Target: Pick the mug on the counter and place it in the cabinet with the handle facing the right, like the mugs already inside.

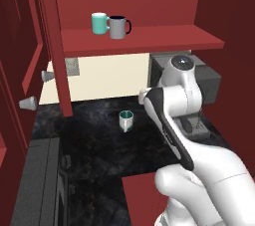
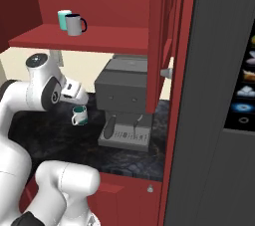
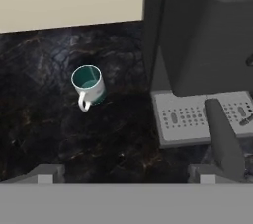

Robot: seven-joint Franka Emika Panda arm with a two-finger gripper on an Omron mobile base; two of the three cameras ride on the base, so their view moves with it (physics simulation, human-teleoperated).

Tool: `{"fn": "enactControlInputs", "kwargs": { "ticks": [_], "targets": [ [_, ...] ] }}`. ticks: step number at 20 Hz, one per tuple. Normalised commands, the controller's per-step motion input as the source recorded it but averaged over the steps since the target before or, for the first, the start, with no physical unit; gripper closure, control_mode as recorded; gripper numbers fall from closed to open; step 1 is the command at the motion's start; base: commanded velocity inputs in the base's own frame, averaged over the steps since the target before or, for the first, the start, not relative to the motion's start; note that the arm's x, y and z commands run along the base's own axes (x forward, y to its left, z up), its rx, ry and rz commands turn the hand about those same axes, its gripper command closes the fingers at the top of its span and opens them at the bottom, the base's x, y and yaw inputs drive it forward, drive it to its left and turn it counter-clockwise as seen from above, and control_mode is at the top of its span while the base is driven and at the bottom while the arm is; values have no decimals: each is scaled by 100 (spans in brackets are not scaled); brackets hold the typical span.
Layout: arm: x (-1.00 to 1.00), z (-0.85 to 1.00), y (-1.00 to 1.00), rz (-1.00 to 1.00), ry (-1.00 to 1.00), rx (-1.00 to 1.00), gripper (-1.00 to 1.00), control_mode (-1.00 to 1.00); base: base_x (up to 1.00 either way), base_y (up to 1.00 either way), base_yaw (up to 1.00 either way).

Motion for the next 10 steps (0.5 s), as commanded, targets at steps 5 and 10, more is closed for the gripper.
{"fn": "enactControlInputs", "kwargs": {
  "ticks": [5, 10],
  "targets": [
    [0, -29, 8, -3, 0, 9, -100, -100, 0, 0, 0],
    [0, -33, 12, -1, 0, 8, -100, -100, 0, 0, 0]
  ]
}}
